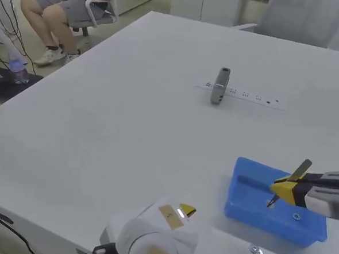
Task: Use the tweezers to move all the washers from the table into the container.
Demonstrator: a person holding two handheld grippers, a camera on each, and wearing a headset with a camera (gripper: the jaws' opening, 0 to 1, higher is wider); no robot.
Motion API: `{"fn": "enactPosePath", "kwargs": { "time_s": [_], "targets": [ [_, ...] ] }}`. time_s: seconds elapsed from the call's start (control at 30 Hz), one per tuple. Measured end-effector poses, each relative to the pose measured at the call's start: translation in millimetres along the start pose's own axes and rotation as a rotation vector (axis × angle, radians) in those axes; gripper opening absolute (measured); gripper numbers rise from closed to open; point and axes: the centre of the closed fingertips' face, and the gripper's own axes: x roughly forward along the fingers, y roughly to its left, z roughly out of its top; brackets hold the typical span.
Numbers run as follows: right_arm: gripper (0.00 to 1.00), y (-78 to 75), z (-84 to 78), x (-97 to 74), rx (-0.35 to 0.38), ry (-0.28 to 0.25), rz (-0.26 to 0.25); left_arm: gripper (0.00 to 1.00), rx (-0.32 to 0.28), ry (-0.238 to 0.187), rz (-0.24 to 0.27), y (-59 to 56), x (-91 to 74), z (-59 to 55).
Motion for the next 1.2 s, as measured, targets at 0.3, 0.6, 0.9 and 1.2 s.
{"fn": "enactPosePath", "kwargs": {
  "time_s": [0.3,0.6,0.9,1.2],
  "targets": [
    [0.03,-24.3,-25.7,15.7,-0.003,0.088,-0.025,0.64,-0.002,0.000,0.000,0.4,0.2,-0.2],
    [0.03,-48.5,-33.0,24.0,0.171,0.046,-0.055,0.64,0.002,0.008,-0.003,-0.4,0.3,-1.2],
    [0.03,-55.3,-39.9,24.9,0.212,0.055,-0.105,0.64,0.002,0.011,-0.005,-1.0,0.1,-1.7],
    [0.03,-62.0,-47.7,23.8,0.179,0.090,-0.153,0.64,0.003,0.012,-0.008,-1.7,0.2,-1.9]
  ]
}}
